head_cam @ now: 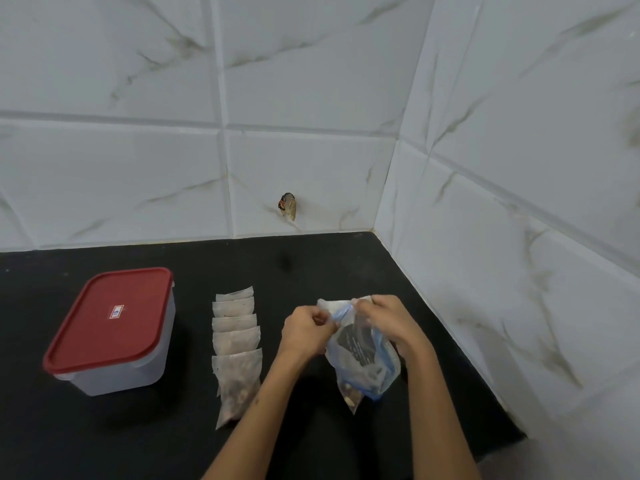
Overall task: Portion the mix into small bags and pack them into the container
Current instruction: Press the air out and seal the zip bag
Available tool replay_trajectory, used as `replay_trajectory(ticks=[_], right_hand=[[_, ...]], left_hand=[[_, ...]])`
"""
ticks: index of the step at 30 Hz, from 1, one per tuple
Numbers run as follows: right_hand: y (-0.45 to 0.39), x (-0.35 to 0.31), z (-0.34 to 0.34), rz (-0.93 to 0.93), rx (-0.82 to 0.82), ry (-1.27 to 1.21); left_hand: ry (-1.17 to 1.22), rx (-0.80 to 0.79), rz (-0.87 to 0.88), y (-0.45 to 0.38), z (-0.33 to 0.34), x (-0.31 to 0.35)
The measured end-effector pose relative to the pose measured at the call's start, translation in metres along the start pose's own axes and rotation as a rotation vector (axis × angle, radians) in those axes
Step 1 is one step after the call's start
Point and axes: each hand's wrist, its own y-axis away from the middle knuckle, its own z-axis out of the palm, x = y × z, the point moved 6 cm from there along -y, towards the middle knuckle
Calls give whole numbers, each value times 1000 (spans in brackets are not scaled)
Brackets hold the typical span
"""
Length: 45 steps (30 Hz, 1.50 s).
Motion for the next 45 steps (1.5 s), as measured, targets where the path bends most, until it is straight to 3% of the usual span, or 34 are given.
replay_trajectory(ticks=[2,4,6,8,10,13,17,20,24,30,35,37,39,43,45], right_hand=[[3,-1,-3,-62,21,-113],[8,-7,-3,-137,146,-96],[14,-12,-1,-198,340,37],[21,-14,3,-217,423,106],[20,-6,2,-169,329,106],[24,16,-8,70,100,24],[34,50,-16,316,41,-8],[38,54,-13,295,15,-235],[41,55,-14,211,11,-426],[54,60,-11,323,132,-392],[61,53,-1,278,-15,-647],[64,49,1,231,-32,-716],[65,48,0,192,62,-633],[72,32,-6,79,460,-133],[76,21,1,-12,545,49]], left_hand=[[-198,122,73,2,-5,5],[-336,240,174,7,-5,14],[-367,298,243,11,0,18],[-334,299,207,9,2,12],[-251,245,90,5,1,-2],[-35,149,-168,8,2,-24],[357,-69,-418,25,25,-34],[460,-195,-409,30,41,-31],[670,-167,-407,30,45,-26],[874,-216,-435,43,45,-17],[1023,-240,-441,50,48,-21],[1004,-215,-416,49,45,-21],[873,-122,-358,45,39,-24],[271,196,-45,47,23,-14],[133,246,57,53,25,-5]])
